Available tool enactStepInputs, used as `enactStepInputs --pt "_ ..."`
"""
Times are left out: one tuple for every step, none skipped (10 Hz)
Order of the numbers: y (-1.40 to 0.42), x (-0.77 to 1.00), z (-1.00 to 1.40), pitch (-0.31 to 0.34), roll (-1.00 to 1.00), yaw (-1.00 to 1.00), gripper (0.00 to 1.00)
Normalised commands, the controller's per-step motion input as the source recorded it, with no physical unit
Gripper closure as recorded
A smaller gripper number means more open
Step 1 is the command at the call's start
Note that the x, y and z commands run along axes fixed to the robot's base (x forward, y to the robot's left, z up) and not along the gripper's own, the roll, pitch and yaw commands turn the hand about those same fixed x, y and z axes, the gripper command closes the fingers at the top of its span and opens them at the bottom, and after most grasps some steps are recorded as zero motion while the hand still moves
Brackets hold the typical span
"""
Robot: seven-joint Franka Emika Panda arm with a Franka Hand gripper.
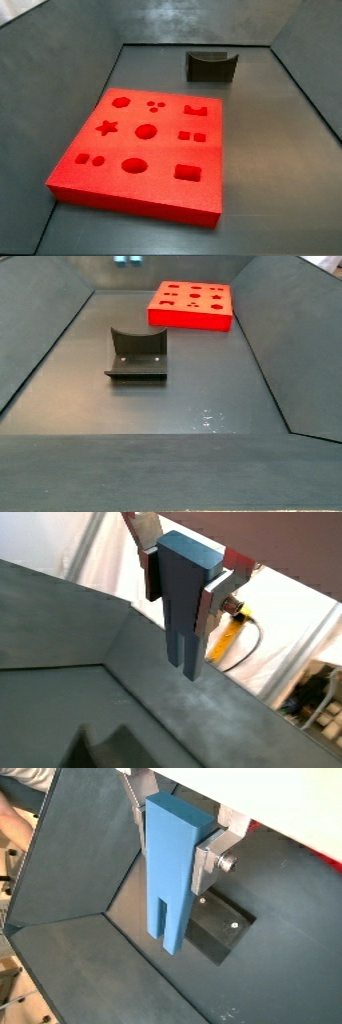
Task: Pick up the double-square object. Move up. Place the double-square object on the fixture. Regrasp the double-square object. Move to above the board. Insert the double-square object.
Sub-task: Move to above the board.
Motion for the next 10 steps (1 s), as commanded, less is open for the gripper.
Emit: enactStepInputs --pt "-1.00 -0.83 0.41 0.019 -1.00 -0.03 1.00" --pt "-1.00 -0.88 0.45 -0.007 -1.00 -0.03 1.00" --pt "-1.00 -0.95 0.43 -0.020 -1.00 -0.03 1.00" --pt "-1.00 -0.97 0.43 -0.025 -1.00 -0.03 1.00" --pt "-0.75 -0.79 0.33 -0.030 -1.00 -0.03 1.00" --pt "-0.56 -0.61 0.25 -0.030 -1.00 -0.03 1.00" --pt "-0.25 -0.33 0.12 -0.030 -1.00 -0.03 1.00" --pt "-0.07 -0.16 0.04 -0.034 -1.00 -0.03 1.00" --pt "-0.01 -0.08 0.01 -0.025 -1.00 -0.04 1.00" --pt "-0.01 -0.07 0.03 -0.031 -0.91 -0.03 1.00"
